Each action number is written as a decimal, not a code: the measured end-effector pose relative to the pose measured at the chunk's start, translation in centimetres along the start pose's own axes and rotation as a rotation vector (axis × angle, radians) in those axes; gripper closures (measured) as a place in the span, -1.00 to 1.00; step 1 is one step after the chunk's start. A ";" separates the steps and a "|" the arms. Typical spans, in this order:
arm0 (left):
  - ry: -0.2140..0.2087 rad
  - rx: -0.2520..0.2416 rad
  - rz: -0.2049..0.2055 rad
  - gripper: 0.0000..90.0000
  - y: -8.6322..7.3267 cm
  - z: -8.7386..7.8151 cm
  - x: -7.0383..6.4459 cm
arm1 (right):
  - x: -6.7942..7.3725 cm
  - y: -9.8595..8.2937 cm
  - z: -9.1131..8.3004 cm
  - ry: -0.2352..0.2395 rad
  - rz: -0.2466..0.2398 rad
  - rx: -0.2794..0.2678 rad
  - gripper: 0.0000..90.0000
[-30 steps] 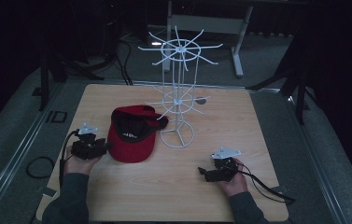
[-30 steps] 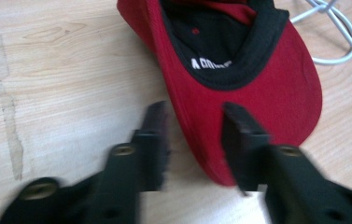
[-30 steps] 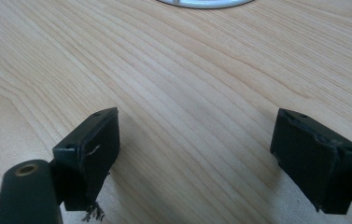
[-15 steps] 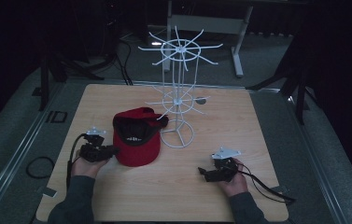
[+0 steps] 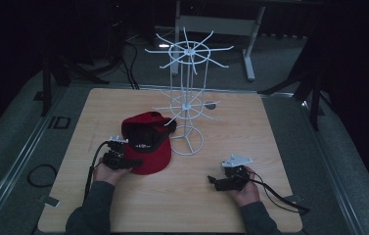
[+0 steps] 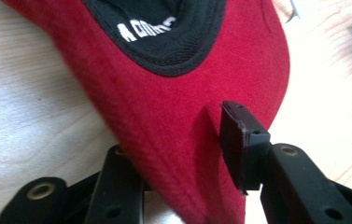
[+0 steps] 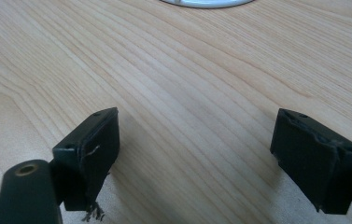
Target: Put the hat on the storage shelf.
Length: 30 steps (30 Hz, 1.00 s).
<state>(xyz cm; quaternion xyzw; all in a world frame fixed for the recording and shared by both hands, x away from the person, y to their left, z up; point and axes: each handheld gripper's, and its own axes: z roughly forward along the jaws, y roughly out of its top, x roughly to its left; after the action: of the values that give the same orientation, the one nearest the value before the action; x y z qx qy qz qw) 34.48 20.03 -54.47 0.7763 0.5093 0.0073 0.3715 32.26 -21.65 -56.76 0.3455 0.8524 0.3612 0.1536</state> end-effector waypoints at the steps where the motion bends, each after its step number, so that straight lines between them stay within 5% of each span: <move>1: -0.007 -0.002 0.007 0.45 -0.1 0.0 -0.1 | 0.0 0.0 0.0 0.000 0.000 0.000 -0.65; 6: 0.005 -0.033 0.033 0.56 -0.9 -0.6 -1.0 | 0.0 0.0 0.0 0.001 0.000 0.000 -0.65; 16: -0.021 -0.112 -0.026 0.70 -3.3 -2.3 -0.2 | 0.1 -0.1 -0.1 0.005 0.000 0.001 -0.65; 21: -0.014 -0.156 -0.024 0.85 -3.6 -3.5 0.0 | 0.1 -0.1 -0.1 0.005 0.000 0.001 -0.66; 27: 0.101 -0.202 0.031 0.91 -3.4 -4.6 -0.7 | 0.1 -0.1 -0.1 0.004 0.000 0.001 -0.65; 30: 0.121 -0.211 0.029 0.91 -3.2 -4.8 -0.6 | 0.1 -0.1 -0.1 0.004 0.000 0.001 -0.66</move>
<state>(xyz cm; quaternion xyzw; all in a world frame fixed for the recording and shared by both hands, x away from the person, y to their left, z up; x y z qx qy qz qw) 29.79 22.97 -52.66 0.7383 0.5159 0.1131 0.4195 32.12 -21.68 -56.75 0.3447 0.8530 0.3614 0.1515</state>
